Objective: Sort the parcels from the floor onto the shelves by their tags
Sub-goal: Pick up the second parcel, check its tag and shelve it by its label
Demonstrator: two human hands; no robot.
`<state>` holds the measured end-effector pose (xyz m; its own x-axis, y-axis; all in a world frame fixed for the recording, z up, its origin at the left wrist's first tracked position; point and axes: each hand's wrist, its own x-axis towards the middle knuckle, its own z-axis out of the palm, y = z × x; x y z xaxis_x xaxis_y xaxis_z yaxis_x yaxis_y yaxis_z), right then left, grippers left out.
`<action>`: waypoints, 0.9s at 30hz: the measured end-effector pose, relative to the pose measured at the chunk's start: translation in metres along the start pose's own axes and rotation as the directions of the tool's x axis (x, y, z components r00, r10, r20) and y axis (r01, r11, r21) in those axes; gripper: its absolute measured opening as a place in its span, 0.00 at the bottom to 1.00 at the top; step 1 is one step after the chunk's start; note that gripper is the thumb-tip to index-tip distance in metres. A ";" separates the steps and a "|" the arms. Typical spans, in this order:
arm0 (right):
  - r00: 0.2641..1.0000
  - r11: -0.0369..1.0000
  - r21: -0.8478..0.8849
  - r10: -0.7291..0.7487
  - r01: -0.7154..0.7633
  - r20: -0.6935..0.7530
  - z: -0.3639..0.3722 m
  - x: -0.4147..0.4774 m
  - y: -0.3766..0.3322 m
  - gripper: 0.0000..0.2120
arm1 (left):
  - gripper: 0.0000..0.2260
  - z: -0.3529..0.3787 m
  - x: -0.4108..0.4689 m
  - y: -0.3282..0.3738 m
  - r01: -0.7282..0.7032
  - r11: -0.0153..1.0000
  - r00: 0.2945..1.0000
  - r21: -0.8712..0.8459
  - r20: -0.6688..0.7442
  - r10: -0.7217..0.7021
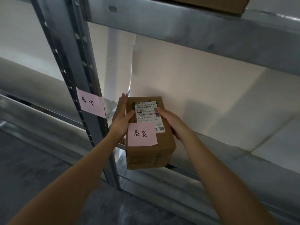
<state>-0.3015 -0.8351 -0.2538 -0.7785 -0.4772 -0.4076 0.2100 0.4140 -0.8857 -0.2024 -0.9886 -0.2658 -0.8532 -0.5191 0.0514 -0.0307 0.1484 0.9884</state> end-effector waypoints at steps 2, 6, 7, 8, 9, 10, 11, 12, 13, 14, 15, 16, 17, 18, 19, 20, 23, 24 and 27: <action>0.988 0.980 -0.183 -0.096 0.073 -0.118 0.002 -0.014 -0.009 0.30 | 0.22 -0.006 0.006 0.002 -0.227 0.899 0.973 0.374 0.123 0.194; 0.836 0.679 -0.665 -0.529 0.312 -0.148 0.023 -0.073 -0.019 0.21 | 0.20 -0.011 0.011 -0.006 -0.246 0.849 0.965 0.469 0.201 0.168; 0.818 0.607 -0.714 -0.569 0.349 -0.083 0.035 -0.089 -0.016 0.21 | 0.22 -0.010 0.011 -0.007 -0.247 0.844 0.966 0.476 0.186 0.177; 0.823 0.550 -0.756 -0.567 0.354 -0.027 0.050 -0.100 -0.007 0.24 | 0.24 -0.008 0.010 -0.006 -0.254 0.813 0.966 0.524 0.182 0.184; 0.834 0.474 -0.816 -0.552 0.331 0.017 0.066 -0.107 0.004 0.29 | 0.25 -0.007 0.008 -0.007 -0.261 0.776 0.965 0.575 0.183 0.189; 0.828 0.368 -0.885 -0.560 0.286 0.035 0.081 -0.110 0.016 0.33 | 0.24 -0.006 0.006 -0.006 -0.256 0.742 0.966 0.619 0.177 0.186; 0.804 0.278 -0.932 -0.594 0.232 0.023 0.092 -0.110 0.027 0.36 | 0.24 -0.005 0.004 -0.006 -0.251 0.714 0.968 0.653 0.171 0.183; 0.782 0.241 -0.951 -0.624 0.193 0.001 0.097 -0.107 0.034 0.36 | 0.24 -0.007 0.001 -0.004 -0.252 0.687 0.968 0.682 0.168 0.189; 0.757 0.245 -0.953 -0.652 0.179 -0.026 0.098 -0.104 0.038 0.34 | 0.23 -0.009 -0.002 -0.003 -0.263 0.657 0.964 0.707 0.171 0.202; 0.723 0.262 -0.948 -0.689 0.179 -0.054 0.094 -0.103 0.039 0.30 | 0.22 -0.013 -0.006 -0.004 -0.277 0.631 0.960 0.724 0.179 0.216; 0.703 0.276 -0.942 -0.708 0.191 -0.065 0.088 -0.102 0.041 0.27 | 0.21 -0.018 -0.010 -0.004 -0.299 0.615 0.953 0.730 0.189 0.238; 0.691 0.282 -0.939 -0.719 0.196 -0.072 0.081 -0.102 0.043 0.25 | 0.21 -0.022 -0.014 -0.005 -0.322 0.609 0.944 0.725 0.201 0.260; 0.691 0.284 -0.940 -0.719 0.187 -0.079 0.073 -0.103 0.046 0.24 | 0.21 -0.027 -0.019 -0.006 -0.348 0.599 0.935 0.721 0.218 0.281; 0.687 0.276 -0.946 -0.721 0.172 -0.086 0.065 -0.103 0.049 0.23 | 0.22 -0.031 -0.024 -0.007 -0.368 0.584 0.927 0.724 0.236 0.293; 0.698 0.279 -0.948 -0.709 0.150 -0.099 0.057 -0.103 0.050 0.23 | 0.23 -0.033 -0.029 -0.008 -0.381 0.557 0.922 0.738 0.254 0.293; 0.712 0.291 -0.949 -0.692 0.124 -0.119 0.050 -0.103 0.050 0.24 | 0.24 -0.034 -0.033 -0.010 -0.389 0.524 0.918 0.758 0.273 0.287; 0.780 0.307 -0.951 -0.601 0.023 -0.175 0.029 -0.095 0.047 0.26 | 0.28 -0.034 -0.043 -0.013 -0.410 0.427 0.910 0.806 0.326 0.258; 0.796 0.294 -0.956 -0.576 -0.012 -0.187 0.024 -0.091 0.046 0.26 | 0.29 -0.033 -0.044 -0.013 -0.413 0.404 0.908 0.816 0.337 0.248; 0.835 0.251 -0.964 -0.509 -0.087 -0.208 0.019 -0.082 0.042 0.28 | 0.27 -0.028 -0.047 -0.008 -0.394 0.383 0.919 0.836 0.343 0.197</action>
<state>-0.2181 -0.7933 -0.2621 -0.8800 -0.4483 0.1570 -0.4499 0.8927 0.0277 -0.1476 -0.9894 -0.2722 -0.9683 -0.1589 0.1928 -0.1108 0.9647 0.2388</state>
